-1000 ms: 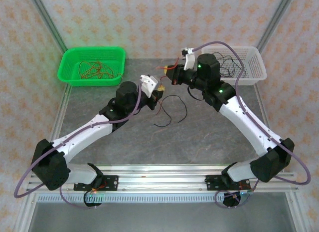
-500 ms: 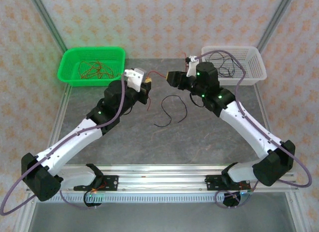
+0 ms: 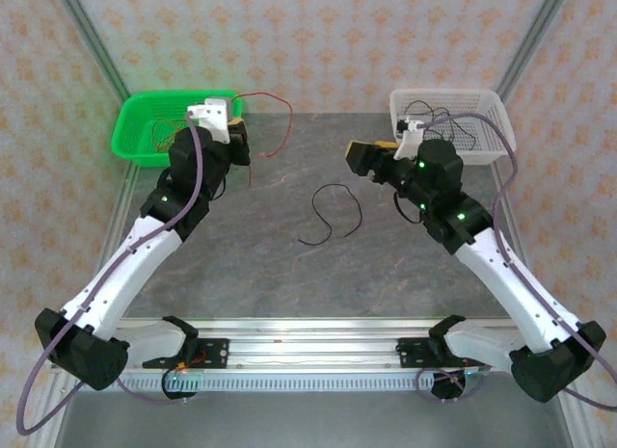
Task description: Untangle the cables
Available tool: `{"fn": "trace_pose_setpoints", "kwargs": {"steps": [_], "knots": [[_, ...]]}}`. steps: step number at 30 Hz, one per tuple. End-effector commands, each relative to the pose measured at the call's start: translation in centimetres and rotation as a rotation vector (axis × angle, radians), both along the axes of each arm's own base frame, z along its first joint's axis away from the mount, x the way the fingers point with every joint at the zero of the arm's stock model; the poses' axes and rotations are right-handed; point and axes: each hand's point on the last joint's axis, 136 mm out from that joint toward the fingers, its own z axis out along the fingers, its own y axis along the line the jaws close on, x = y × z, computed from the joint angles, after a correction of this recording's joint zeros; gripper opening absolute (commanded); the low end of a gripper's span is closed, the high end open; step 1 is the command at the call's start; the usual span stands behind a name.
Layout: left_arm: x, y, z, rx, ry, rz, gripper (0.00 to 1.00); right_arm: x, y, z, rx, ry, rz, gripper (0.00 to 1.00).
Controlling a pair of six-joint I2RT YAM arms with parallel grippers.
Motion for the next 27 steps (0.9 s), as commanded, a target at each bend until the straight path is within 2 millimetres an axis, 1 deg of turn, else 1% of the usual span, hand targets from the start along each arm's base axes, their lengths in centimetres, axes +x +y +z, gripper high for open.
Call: {"fn": "trace_pose_setpoints", "kwargs": {"steps": [1, 3, 7, 10, 13, 19, 24, 27], "knots": [[1.0, 1.5, 0.9, -0.038, 0.016, 0.045, 0.0, 0.1, -1.7, 0.6, 0.034, -0.037, -0.079, 0.85], [2.1, 2.8, 0.7, -0.05, 0.032, 0.084, 0.0, -0.2, -2.0, 0.5, 0.035, -0.045, -0.084, 0.85], [5.2, 6.6, 0.1, -0.067, 0.079, 0.194, 0.0, -0.3, -2.0, -0.1, 0.02, -0.027, -0.078, 0.85], [7.6, 9.3, -0.5, -0.081, 0.097, 0.255, 0.0, -0.3, -1.9, -1.0, 0.007, 0.0, -0.074, 0.85], [9.8, 11.5, -0.7, -0.093, 0.095, 0.289, 0.0, -0.3, -1.9, -2.1, -0.007, 0.028, -0.074, 0.85], [13.6, 16.2, -1.2, -0.101, 0.073, 0.391, 0.0, -0.3, -1.8, -3.7, -0.013, 0.068, -0.068, 0.84], [16.4, 20.2, -2.6, -0.097, 0.045, 0.468, 0.0, -0.2, -1.5, -4.8, -0.014, 0.097, -0.062, 0.84], [18.0, 22.2, -4.3, -0.076, 0.06, 0.515, 0.0, 0.0, -1.4, -5.4, -0.018, 0.112, -0.061, 0.84]]}}
